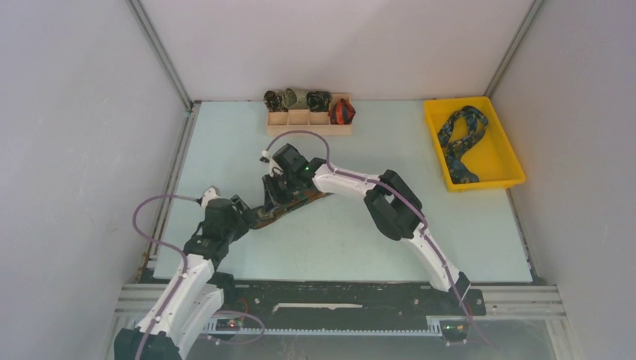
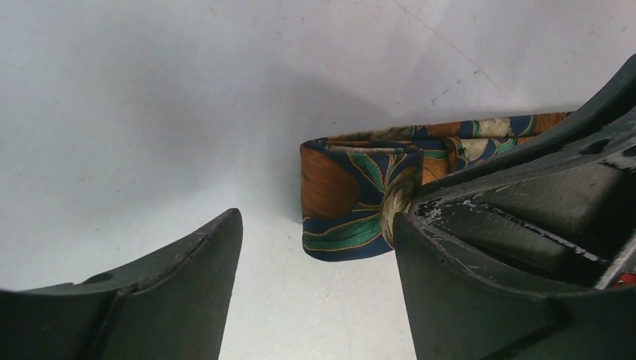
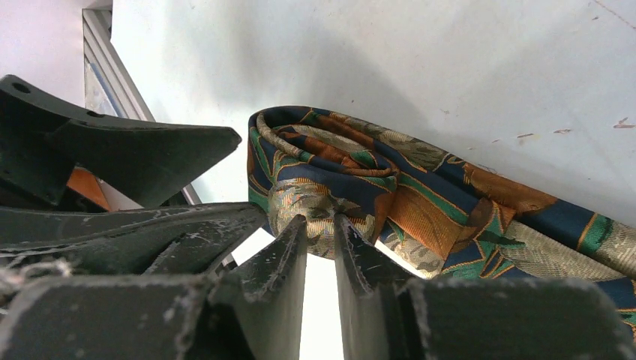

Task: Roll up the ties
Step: Roll the tie at the center of the board.

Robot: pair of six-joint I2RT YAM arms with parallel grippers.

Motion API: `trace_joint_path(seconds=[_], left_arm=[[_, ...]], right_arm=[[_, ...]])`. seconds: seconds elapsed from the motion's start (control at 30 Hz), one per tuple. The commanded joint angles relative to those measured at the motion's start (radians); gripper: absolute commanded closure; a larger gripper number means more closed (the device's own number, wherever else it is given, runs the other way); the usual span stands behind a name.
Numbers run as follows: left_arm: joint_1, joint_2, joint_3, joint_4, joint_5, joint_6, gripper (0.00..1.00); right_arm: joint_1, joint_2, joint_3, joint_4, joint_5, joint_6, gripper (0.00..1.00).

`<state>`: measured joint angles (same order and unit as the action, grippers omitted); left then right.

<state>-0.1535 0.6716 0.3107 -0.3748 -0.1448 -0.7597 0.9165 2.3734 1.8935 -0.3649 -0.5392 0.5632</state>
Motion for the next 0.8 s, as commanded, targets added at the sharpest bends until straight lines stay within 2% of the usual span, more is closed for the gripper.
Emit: trace_joint_path(seconds=[0.0, 0.77], left_arm=[[0.014, 0.031, -0.017, 0.095, 0.064, 0.044, 0.21], [0.022, 0.27, 0.003, 0.25, 0.208, 0.043, 0.33]], right_arm=[[-0.012, 0.013, -0.011, 0.024, -0.011, -0.023, 0.77], [-0.036, 0.028, -0.076, 0.069, -0.023, -0.016, 0.77]])
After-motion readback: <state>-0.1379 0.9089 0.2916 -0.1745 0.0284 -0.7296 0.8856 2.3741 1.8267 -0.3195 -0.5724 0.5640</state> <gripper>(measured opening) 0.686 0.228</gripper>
